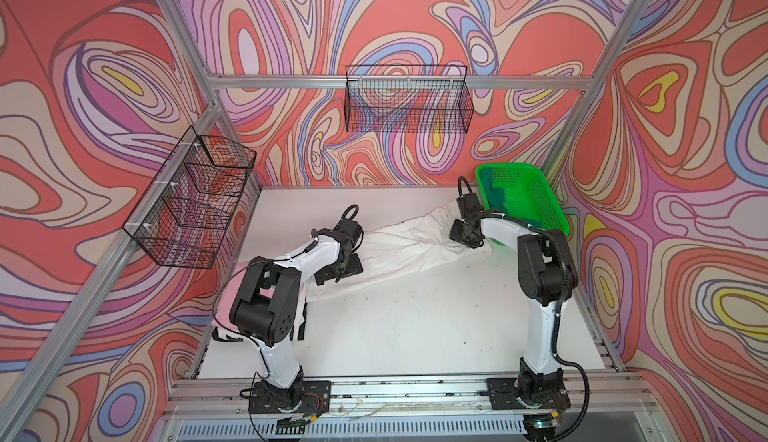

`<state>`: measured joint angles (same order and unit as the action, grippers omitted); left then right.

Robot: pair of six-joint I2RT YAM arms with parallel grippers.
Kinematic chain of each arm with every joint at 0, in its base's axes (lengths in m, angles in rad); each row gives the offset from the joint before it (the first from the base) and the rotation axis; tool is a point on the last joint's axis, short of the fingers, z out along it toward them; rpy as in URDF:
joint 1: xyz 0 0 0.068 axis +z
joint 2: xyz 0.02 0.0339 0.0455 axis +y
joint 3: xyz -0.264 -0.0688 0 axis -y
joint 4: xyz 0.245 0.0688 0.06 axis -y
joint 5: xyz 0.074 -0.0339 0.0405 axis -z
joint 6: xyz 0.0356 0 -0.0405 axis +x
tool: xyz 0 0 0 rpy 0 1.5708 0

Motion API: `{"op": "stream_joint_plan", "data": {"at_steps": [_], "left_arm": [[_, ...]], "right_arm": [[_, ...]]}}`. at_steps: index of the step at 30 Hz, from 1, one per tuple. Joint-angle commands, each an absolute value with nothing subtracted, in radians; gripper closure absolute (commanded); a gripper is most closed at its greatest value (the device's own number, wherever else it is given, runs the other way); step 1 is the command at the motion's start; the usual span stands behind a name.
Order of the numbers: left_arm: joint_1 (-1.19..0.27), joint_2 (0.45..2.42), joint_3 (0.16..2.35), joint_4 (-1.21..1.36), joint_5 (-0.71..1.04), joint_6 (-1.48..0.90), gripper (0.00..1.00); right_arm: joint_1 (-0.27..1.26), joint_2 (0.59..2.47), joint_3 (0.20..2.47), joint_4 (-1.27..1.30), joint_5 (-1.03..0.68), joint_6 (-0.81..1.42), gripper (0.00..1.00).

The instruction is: Fold and stack the t-shirts

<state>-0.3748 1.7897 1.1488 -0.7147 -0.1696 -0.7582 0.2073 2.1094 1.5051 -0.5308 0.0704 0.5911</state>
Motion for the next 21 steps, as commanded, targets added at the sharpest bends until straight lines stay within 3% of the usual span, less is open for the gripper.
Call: {"op": "stream_joint_plan", "data": {"at_steps": [1,11,21], "left_arm": [[-0.381,1.828,1.092,-0.692,-0.108,-0.811,0.0],[-0.444,1.817,0.977,-0.648,-0.016,-0.888,0.0],[-0.614,1.742,0.843,-0.584,0.117,-1.046,0.0]], "right_arm": [[0.215,2.145,1.501,-0.557,0.037,0.592,0.5],[0.215,2.228,1.601,-0.554,0.014,0.595,0.5],[0.215,2.371,1.853,-0.65,0.033,0.526,0.5]]}}
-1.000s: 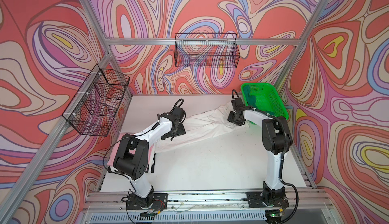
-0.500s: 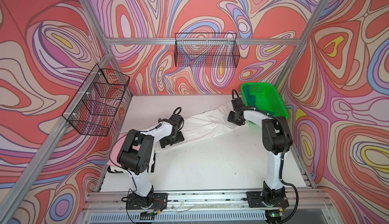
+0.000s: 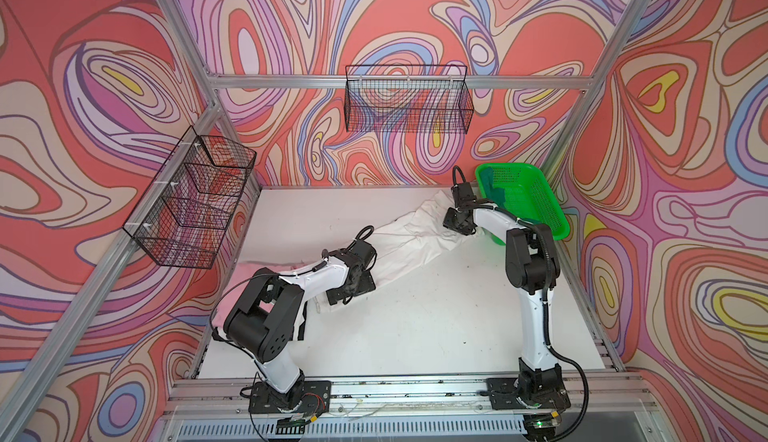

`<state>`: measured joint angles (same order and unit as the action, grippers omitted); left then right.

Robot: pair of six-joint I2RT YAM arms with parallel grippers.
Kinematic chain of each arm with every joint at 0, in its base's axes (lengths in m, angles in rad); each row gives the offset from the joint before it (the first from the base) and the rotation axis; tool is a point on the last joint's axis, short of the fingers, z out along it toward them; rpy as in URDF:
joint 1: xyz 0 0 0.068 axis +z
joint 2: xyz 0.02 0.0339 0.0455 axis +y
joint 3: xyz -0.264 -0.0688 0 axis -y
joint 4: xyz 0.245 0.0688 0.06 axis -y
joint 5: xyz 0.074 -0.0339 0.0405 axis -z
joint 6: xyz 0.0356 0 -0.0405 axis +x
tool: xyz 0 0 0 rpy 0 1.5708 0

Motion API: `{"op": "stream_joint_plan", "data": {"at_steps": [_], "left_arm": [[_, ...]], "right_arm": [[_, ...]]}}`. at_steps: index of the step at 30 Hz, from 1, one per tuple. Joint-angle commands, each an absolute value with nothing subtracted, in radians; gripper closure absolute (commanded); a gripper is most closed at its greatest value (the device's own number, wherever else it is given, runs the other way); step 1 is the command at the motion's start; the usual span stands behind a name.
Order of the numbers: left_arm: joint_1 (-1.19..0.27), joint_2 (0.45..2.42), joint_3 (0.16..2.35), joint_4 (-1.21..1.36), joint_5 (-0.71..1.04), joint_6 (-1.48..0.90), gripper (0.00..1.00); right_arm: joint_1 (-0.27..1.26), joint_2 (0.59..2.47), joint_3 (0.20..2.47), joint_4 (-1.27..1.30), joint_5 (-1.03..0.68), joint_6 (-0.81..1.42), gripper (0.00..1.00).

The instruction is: Fold and stack the t-shirts

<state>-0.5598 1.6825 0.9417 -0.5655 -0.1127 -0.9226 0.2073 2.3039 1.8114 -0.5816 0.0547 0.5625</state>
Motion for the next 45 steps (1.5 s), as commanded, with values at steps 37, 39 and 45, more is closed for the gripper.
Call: {"op": "stream_joint_plan", "data": {"at_steps": [37,39,45], "left_arm": [[-0.99,1.262,0.851,-0.621,0.046,-1.153,0.0],[-0.938,1.227,0.811,-0.623,0.069,-1.116,0.0],[-0.876,1.237,0.757,-0.649,0.066,-1.045,0.0]], "right_arm": [[0.286,2.071,1.802,-0.543,-0.246,0.432,0.41],[0.289,2.057,1.74,-0.517,-0.258,0.436,0.41],[0.287,2.123,1.724,-0.505,-0.2,0.413,0.41]]}}
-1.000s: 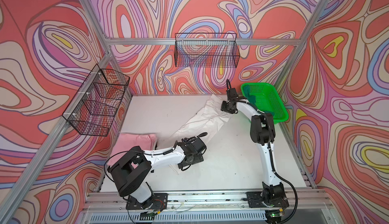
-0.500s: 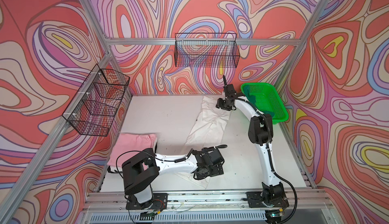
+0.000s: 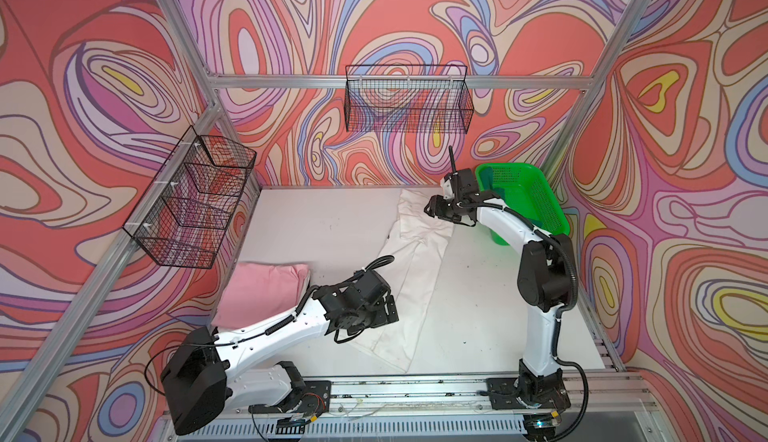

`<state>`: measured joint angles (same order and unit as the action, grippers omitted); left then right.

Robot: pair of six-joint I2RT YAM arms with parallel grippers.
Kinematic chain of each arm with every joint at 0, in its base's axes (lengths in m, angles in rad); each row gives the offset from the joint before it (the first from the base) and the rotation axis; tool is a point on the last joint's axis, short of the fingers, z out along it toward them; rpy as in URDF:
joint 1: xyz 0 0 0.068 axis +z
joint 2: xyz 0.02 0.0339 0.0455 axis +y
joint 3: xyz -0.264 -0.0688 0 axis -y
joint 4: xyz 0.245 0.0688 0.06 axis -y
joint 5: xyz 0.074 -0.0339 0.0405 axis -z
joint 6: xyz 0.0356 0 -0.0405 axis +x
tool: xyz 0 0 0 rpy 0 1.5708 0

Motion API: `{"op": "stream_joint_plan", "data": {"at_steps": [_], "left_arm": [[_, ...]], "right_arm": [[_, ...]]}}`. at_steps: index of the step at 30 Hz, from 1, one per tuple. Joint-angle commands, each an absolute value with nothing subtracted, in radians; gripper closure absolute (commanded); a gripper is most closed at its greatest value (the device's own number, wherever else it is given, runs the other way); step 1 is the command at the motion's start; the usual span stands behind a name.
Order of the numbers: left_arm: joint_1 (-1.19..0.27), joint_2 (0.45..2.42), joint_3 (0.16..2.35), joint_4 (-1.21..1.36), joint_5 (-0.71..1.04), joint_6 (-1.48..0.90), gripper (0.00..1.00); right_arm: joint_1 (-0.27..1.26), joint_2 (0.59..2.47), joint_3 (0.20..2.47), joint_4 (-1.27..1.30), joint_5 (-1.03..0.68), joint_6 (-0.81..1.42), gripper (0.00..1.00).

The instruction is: Fold and stack the t-shirts

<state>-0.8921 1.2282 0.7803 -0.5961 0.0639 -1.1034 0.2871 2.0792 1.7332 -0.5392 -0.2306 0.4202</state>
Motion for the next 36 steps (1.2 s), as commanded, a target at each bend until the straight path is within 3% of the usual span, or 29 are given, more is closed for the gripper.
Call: {"op": "stream_joint_plan", "data": {"at_steps": [1,15,24,32,36], "left_arm": [[-0.867,1.239,0.735,-0.632,0.072,-1.045,0.0],[-0.765,1.315,0.527,-0.469,0.138,-1.134,0.0],[-0.775,1.362,0.353,-0.271,0.287,-1.303,0.0],[-0.932,1.172,0.351,-0.328,0.212,-1.452,0.0],[-1.029,1.086,0.349,-0.333,0.154,-1.535,0.0]], "right_arm": [[0.287,2.146,1.737,-0.505,-0.194,0.403,0.41],[0.236,2.354,1.837,-0.434,-0.131,0.425,0.42],[0.212,2.527,2.005,-0.49,-0.204,0.414,0.42],[0.212,2.683,2.26,-0.639,-0.281,0.385,0.41],[0.217,2.617,2.246,-0.61,-0.338,0.395,0.41]]}}
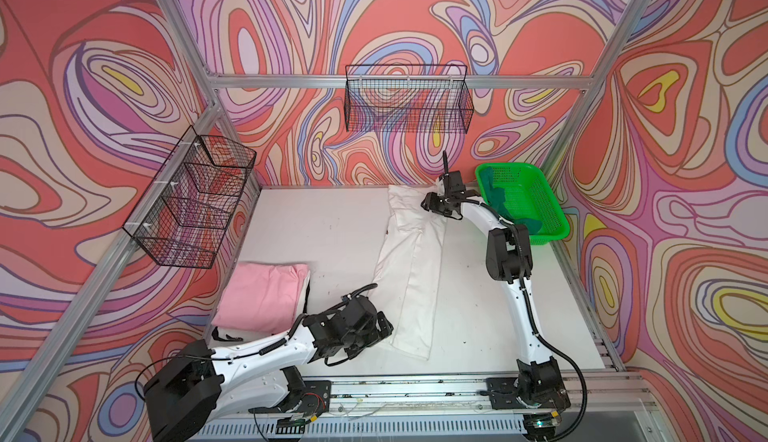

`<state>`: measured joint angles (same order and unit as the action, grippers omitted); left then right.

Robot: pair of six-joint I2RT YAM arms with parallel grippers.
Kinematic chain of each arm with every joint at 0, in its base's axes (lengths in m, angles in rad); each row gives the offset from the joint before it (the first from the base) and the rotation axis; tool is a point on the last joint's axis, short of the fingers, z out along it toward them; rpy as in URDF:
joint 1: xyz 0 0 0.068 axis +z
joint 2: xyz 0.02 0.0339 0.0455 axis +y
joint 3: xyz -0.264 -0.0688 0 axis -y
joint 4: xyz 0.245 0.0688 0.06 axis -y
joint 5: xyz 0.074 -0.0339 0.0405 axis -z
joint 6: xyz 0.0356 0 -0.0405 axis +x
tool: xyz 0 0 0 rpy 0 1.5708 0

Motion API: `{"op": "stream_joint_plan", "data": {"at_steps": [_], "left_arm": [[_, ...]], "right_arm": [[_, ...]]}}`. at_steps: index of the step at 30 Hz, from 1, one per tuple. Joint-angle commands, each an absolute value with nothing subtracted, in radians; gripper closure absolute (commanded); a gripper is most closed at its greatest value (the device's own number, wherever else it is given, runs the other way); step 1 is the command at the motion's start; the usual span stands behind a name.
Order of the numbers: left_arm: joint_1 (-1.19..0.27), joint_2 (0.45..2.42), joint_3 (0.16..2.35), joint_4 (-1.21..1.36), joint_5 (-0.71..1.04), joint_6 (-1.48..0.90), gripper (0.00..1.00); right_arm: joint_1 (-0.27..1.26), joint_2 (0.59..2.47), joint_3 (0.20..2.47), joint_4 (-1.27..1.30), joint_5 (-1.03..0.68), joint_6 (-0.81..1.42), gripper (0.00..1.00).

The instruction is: Fold and stack the t-shirts

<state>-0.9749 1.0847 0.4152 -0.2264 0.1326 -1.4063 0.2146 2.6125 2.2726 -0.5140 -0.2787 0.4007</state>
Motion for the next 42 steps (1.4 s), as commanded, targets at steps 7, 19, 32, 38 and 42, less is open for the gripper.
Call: {"op": "stream_joint_plan", "data": {"at_steps": [7,19,32,38,42], "left_arm": [[-1.089,0.974,0.449,-0.494,0.06,-1.507,0.0],[-0.733,0.864,0.618,-0.761,0.109,-1.108,0.0],[-0.573,0.91,0.623,-0.764,0.162,-0.95,0.02],[-0.563,0.918,0.603,-0.743,0.163,-0.956,0.02],[-0.56,0.912,0.587,-0.734,0.158,-0.967,0.02]], "right_arm": [[0.227,2.392,2.217,-0.607,-0.361,0.399,0.4],[0.428,1.778,1.501,-0.447,-0.193,0.466,0.4],[0.892,1.276,0.749,-0.33,-0.102,0.85,0.47],[1.064,1.295,0.628,-0.254,-0.055,1.004,0.5],[1.103,1.358,0.635,-0.228,-0.033,1.015,0.52]]}}
